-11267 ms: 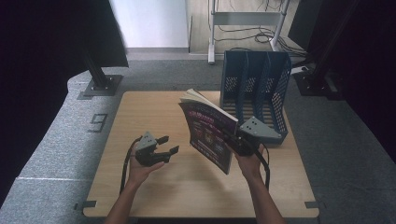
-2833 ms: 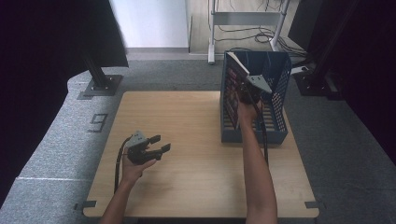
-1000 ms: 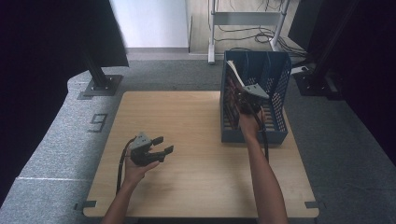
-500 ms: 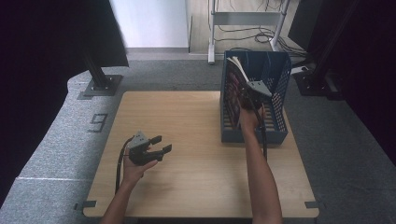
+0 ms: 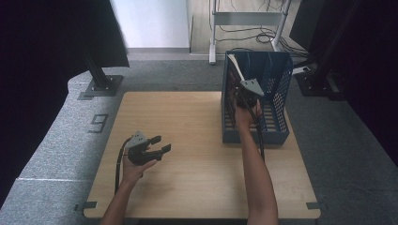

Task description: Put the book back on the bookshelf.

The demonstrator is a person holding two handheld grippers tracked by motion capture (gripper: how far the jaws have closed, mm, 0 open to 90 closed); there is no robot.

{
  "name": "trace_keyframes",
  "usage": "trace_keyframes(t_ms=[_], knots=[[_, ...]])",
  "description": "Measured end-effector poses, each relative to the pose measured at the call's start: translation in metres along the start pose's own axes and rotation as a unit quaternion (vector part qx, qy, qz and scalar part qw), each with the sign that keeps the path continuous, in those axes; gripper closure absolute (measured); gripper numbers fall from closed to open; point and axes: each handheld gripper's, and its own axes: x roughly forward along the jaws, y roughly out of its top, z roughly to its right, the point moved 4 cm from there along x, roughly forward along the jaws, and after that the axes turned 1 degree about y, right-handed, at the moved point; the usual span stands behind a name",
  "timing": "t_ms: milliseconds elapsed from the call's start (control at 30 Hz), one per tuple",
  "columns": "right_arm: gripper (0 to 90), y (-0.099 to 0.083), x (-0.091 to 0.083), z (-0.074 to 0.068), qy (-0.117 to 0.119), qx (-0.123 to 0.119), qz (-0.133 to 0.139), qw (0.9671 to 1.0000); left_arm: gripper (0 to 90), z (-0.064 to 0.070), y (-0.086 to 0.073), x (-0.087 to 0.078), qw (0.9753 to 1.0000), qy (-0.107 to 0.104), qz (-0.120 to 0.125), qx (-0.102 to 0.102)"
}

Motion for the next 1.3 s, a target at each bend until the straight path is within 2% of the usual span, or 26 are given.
trace_keyframes(t_ms=[133,233,433,500,667,767,833,933,1133,1300], knots=[[81.5,-0.005,0.0,-0.013,0.021,-0.032,-0.002,0.9993,35.8,0.0,0.0,0.0,1.0,0.001,0.0,-0.001],[80.4,-0.006,-0.001,-0.017,0.031,-0.044,-0.007,0.9985,35.9,0.002,0.0,0.0,1.0,0.0,0.0,0.002],[68.9,-0.005,-0.004,-0.015,0.07,-0.037,-0.02,0.9967,35.9,0.005,0.0,0.001,1.0,-0.002,-0.003,0.006],[68.1,-0.005,-0.005,-0.015,0.069,-0.043,-0.021,0.9965,35.8,0.005,0.0,0.002,1.0,-0.002,-0.005,0.007],[64.6,-0.007,-0.006,-0.015,0.084,-0.036,-0.022,0.9955,35.9,0.004,-0.001,0.003,1.0,-0.001,-0.006,0.006],[63.2,-0.009,-0.006,-0.016,0.09,-0.041,-0.027,0.9948,35.9,0.004,-0.001,0.002,1.0,-0.001,-0.006,0.007],[66.0,-0.01,-0.007,-0.016,0.087,-0.042,-0.025,0.995,35.9,0.004,-0.001,0.002,1.0,0.0,-0.005,0.007],[74.9,-0.013,-0.008,-0.015,0.072,-0.045,-0.021,0.9962,36.0,0.004,-0.001,0.002,1.0,0.0,-0.004,0.007],[78.9,-0.012,-0.005,-0.013,0.055,-0.055,-0.022,0.9968,36.1,0.003,-0.002,0.003,1.0,0.002,-0.005,0.004],[79.5,-0.011,0.0,-0.011,0.044,-0.05,-0.019,0.9976,36.7,0.002,-0.001,0.001,1.0,0.005,0.003,0.006]])
